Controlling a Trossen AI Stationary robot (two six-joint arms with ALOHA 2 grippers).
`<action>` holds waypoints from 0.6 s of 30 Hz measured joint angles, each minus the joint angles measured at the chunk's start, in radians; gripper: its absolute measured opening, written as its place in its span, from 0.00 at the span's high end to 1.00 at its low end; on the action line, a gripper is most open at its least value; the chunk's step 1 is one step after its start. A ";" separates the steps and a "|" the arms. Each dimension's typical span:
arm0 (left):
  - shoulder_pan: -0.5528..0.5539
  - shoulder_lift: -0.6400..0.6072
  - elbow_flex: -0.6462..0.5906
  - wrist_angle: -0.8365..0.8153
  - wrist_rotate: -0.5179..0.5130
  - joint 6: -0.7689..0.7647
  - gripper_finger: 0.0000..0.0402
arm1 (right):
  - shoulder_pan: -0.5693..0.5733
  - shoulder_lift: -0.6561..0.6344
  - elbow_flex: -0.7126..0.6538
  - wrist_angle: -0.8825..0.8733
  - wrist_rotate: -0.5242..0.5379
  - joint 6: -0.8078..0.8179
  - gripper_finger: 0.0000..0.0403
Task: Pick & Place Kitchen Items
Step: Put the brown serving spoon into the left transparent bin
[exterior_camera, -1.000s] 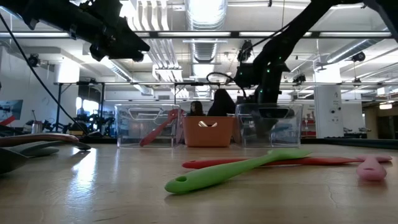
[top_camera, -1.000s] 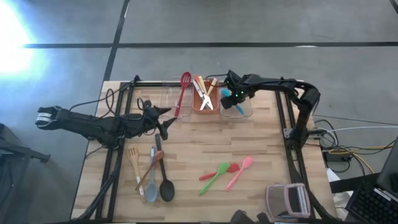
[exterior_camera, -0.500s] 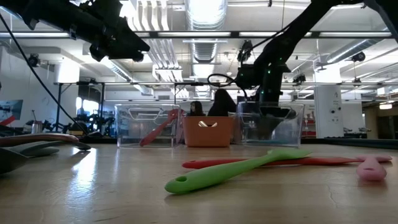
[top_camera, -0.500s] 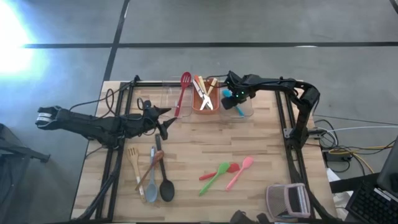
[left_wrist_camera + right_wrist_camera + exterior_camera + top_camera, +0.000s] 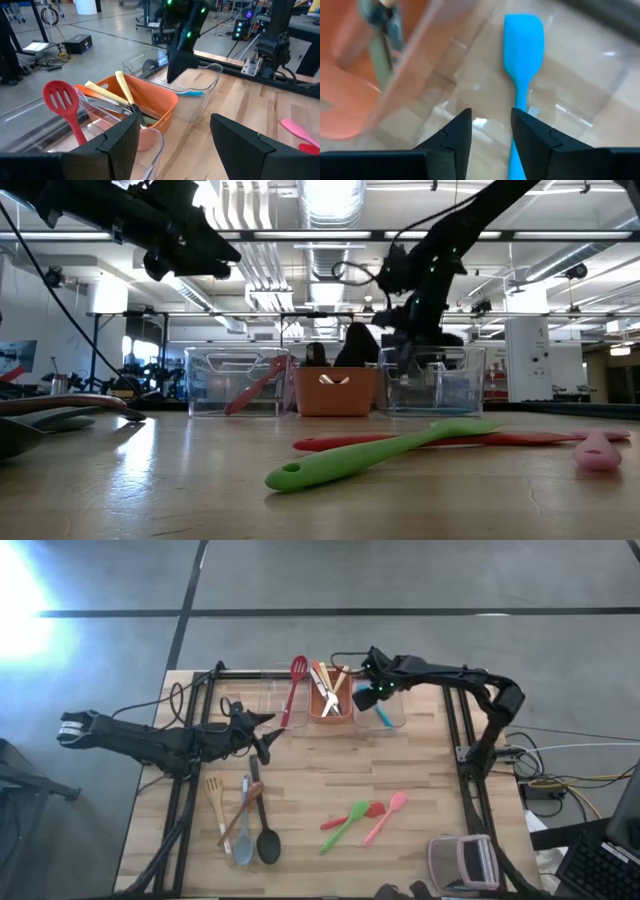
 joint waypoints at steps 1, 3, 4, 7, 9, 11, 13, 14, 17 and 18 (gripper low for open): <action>0.000 0.000 0.000 0.000 0.000 -0.008 0.39 | 0.002 -0.020 0.001 0.000 0.001 0.000 0.68; 0.000 0.000 0.000 0.000 0.000 -0.011 0.39 | 0.006 -0.062 0.006 -0.001 0.001 -0.001 0.69; 0.000 0.000 0.000 0.000 0.000 -0.012 0.39 | 0.009 -0.083 0.007 -0.003 0.001 -0.002 0.70; 0.000 0.000 0.000 0.000 0.000 -0.012 0.39 | 0.020 -0.149 0.007 -0.013 0.003 -0.009 0.71; 0.000 0.000 0.000 0.000 0.000 -0.012 0.39 | 0.031 -0.196 0.007 -0.028 0.004 -0.015 0.72; 0.000 0.000 0.000 0.000 0.000 -0.013 0.39 | 0.045 -0.244 0.007 -0.033 0.005 -0.020 0.73; 0.000 0.000 0.000 0.000 0.000 -0.014 0.39 | 0.064 -0.292 0.005 -0.040 0.005 -0.023 0.74; 0.000 0.000 0.000 0.000 0.000 -0.014 0.39 | 0.074 -0.316 0.005 -0.045 0.005 -0.023 0.75; 0.000 -0.001 0.000 0.000 0.006 -0.027 0.39 | 0.112 -0.388 0.004 -0.053 0.005 -0.026 0.75; 0.000 -0.002 0.000 0.000 0.010 -0.033 0.39 | 0.127 -0.411 0.003 -0.053 0.006 -0.026 0.76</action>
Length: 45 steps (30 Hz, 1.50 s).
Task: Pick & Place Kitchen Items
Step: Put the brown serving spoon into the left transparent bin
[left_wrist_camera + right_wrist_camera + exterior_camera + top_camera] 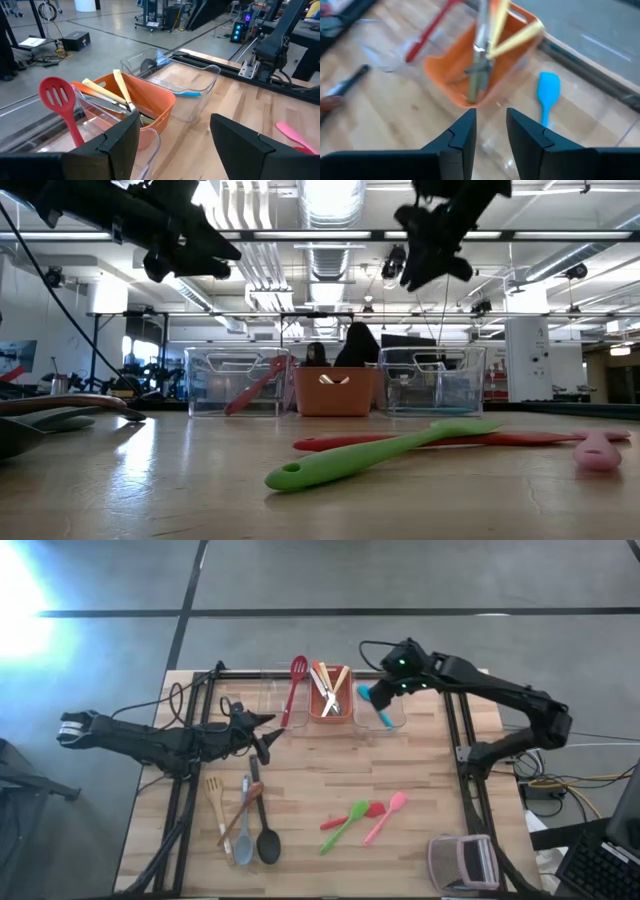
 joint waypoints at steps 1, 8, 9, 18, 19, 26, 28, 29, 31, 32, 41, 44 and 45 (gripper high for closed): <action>0.000 -0.001 0.000 0.000 0.012 -0.002 0.39 | 0.017 -0.023 -0.001 0.000 0.001 0.000 0.76; 0.000 -0.016 0.000 -0.001 0.097 -0.051 0.39 | 0.169 -0.147 -0.002 0.001 0.001 0.013 0.75; 0.000 -0.019 0.000 0.000 0.105 -0.055 0.39 | 0.196 -0.158 -0.002 0.001 0.001 0.021 0.75; 0.000 -0.055 0.000 -0.002 0.183 -0.103 0.39 | 0.433 -0.168 -0.014 0.003 0.001 0.062 0.80; 0.000 -0.062 0.000 -0.004 0.192 -0.107 0.39 | 0.457 -0.167 -0.020 0.002 0.002 0.072 0.81; 0.000 -0.111 0.000 -0.038 0.276 -0.128 0.39 | 0.608 -0.161 -0.094 0.004 0.103 0.143 0.90; 0.000 -0.129 0.000 -0.067 0.300 -0.149 0.39 | 0.640 -0.161 -0.133 0.006 0.125 0.174 0.93; 0.000 -0.139 0.000 -0.085 0.315 -0.160 0.39 | 0.655 -0.161 -0.153 0.007 0.140 0.195 0.95; 0.000 -0.158 0.000 -0.128 0.343 -0.191 0.39 | 0.679 -0.161 -0.195 0.007 0.160 0.229 0.97; 0.000 -0.167 0.000 -0.148 0.353 -0.210 0.39 | 0.687 -0.161 -0.215 0.008 0.163 0.247 0.98; -0.031 -0.145 0.206 -0.745 0.382 -0.414 0.39 | 0.730 -0.161 -0.369 0.070 0.182 0.365 0.98; -0.066 -0.095 0.282 -0.919 0.380 -0.515 0.39 | 0.735 -0.161 -0.396 0.104 0.182 0.368 0.98; -0.083 -0.076 0.299 -0.959 0.380 -0.555 0.39 | 0.735 -0.161 -0.400 0.110 0.182 0.368 0.98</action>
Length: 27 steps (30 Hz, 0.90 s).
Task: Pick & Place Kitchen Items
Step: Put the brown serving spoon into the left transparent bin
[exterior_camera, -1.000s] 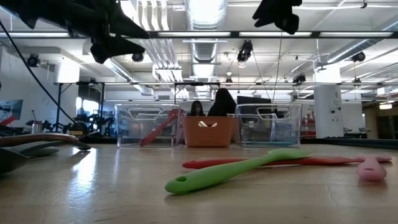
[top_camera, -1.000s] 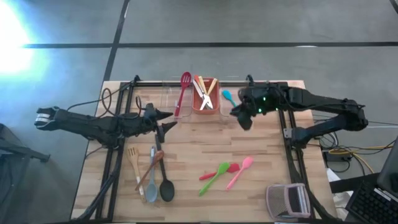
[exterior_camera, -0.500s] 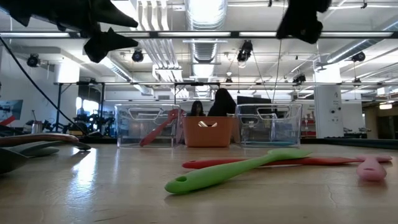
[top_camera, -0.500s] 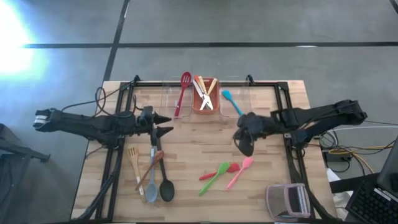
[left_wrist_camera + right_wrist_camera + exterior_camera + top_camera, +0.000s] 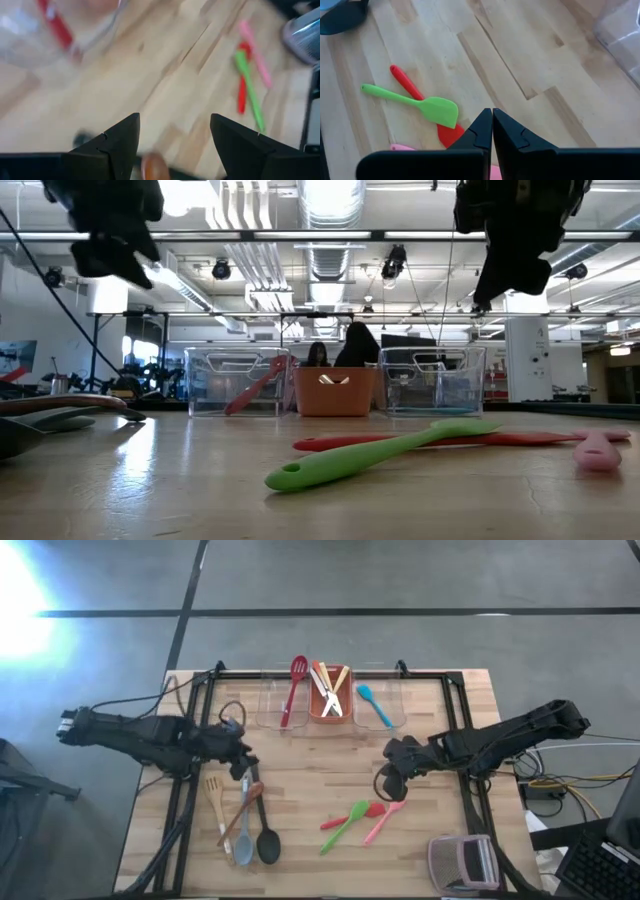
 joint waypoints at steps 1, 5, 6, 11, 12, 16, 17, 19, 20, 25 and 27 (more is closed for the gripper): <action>-0.017 0.020 0.013 -0.043 0.001 -0.045 0.39 | 0.000 0.000 -0.002 0.006 0.000 0.000 0.98; -0.108 0.108 0.044 -0.168 0.036 -0.207 0.39 | 0.000 -0.001 -0.003 0.008 0.000 -0.001 0.98; -0.136 0.130 0.049 -0.192 0.043 -0.234 0.40 | 0.000 -0.001 -0.002 0.008 0.001 -0.004 0.98; -0.261 0.228 0.068 -0.213 0.097 -0.327 0.45 | -0.001 -0.001 -0.001 0.009 0.001 -0.018 0.98; -0.281 0.244 0.072 -0.212 0.105 -0.345 0.46 | -0.001 -0.001 -0.001 0.010 0.001 -0.019 0.98; -0.343 0.296 0.080 -0.213 0.115 -0.417 0.51 | -0.001 -0.001 -0.001 0.030 0.003 -0.023 0.98; -0.355 0.308 0.080 -0.212 0.116 -0.436 0.52 | -0.001 -0.001 -0.001 0.036 0.003 -0.024 0.98; -0.374 0.331 0.081 -0.213 0.128 -0.469 0.53 | -0.001 -0.001 0.000 0.046 0.003 -0.027 0.98; -0.382 0.344 0.081 -0.212 0.141 -0.484 0.54 | -0.001 -0.001 0.000 0.050 0.003 -0.028 0.98; -0.405 0.398 0.081 -0.212 0.223 -0.541 0.55 | -0.001 -0.001 0.000 0.056 0.003 -0.031 0.98; -0.410 0.420 0.081 -0.212 0.253 -0.554 0.54 | -0.001 -0.001 0.000 0.056 0.003 -0.031 0.98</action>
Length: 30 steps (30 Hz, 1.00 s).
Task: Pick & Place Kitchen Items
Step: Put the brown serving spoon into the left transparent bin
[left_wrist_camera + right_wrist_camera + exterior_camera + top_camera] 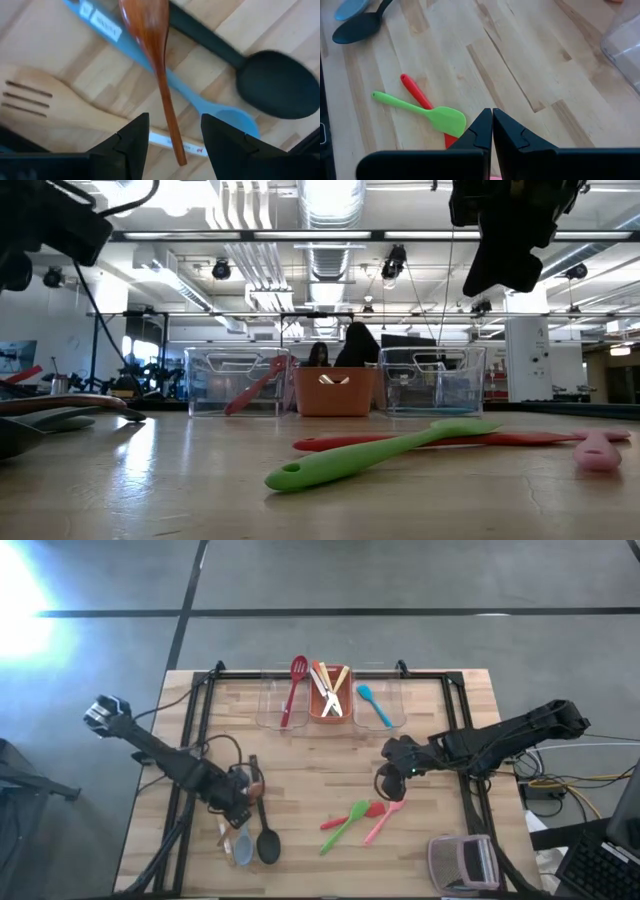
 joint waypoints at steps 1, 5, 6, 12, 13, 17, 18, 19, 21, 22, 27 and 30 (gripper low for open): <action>-0.001 0.011 0.000 0.000 0.006 -0.001 0.54 | 0.000 0.000 0.000 0.000 0.000 0.000 0.98; -0.002 0.055 0.000 0.000 0.010 0.003 0.54 | 0.000 0.000 0.000 0.002 0.000 0.000 0.98; -0.002 0.066 0.000 0.001 0.010 0.009 0.54 | 0.000 0.000 0.000 0.002 0.000 0.000 0.98; -0.002 0.136 0.000 0.004 0.010 0.026 0.55 | 0.000 0.000 0.000 0.002 0.000 0.000 0.98; -0.002 0.147 0.000 0.009 0.008 0.032 0.55 | 0.000 0.000 0.000 0.002 0.000 -0.001 0.98; -0.002 0.191 -0.002 0.020 -0.001 0.044 0.54 | 0.000 0.000 0.000 0.002 0.000 0.000 0.98; -0.001 0.202 -0.002 0.025 -0.001 0.050 0.55 | 0.000 0.000 0.000 0.002 0.000 0.000 0.98; -0.001 0.214 -0.002 0.033 -0.002 0.058 0.55 | 0.000 0.000 0.000 0.002 0.000 0.000 0.98; -0.001 0.234 -0.003 0.053 -0.012 0.069 0.55 | 0.000 0.000 0.000 0.002 0.000 0.000 0.98; -0.001 0.242 -0.003 0.062 -0.020 0.075 0.55 | 0.000 0.000 0.000 0.002 0.000 0.000 0.98; -0.001 0.290 -0.003 0.101 -0.034 0.107 0.55 | 0.000 0.000 0.000 0.005 0.000 0.000 0.98; -0.001 0.313 -0.003 0.106 -0.034 0.114 0.55 | 0.000 0.000 0.000 0.006 0.000 0.000 0.98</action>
